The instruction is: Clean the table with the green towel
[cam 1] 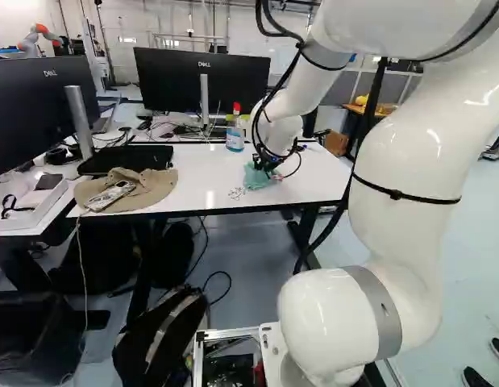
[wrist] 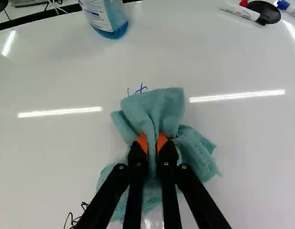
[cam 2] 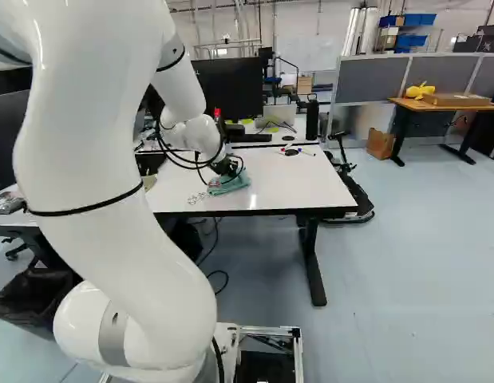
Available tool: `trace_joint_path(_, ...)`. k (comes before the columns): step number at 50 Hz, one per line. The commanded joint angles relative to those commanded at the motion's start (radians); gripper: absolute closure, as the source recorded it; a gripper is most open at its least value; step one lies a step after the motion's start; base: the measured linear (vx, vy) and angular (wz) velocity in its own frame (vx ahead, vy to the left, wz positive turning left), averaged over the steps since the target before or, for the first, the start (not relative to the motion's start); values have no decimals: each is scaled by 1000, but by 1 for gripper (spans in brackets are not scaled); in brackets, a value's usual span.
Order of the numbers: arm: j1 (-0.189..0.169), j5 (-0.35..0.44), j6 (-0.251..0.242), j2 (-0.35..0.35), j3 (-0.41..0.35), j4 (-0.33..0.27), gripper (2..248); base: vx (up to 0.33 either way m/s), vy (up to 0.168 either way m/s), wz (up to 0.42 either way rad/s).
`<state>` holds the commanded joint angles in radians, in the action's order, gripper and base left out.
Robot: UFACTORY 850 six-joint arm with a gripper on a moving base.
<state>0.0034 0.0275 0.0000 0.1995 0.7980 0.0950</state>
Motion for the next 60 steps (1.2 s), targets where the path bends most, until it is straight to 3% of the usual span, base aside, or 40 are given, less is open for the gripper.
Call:
trace_joint_path(15,-20,0,0,56,66,0,209,0,0,0)
trace_joint_path(36,-21,0,0,146,176,0,209,0,0,0)
trace_joint_path(60,20,0,0,225,277,0,209,0,0,0)
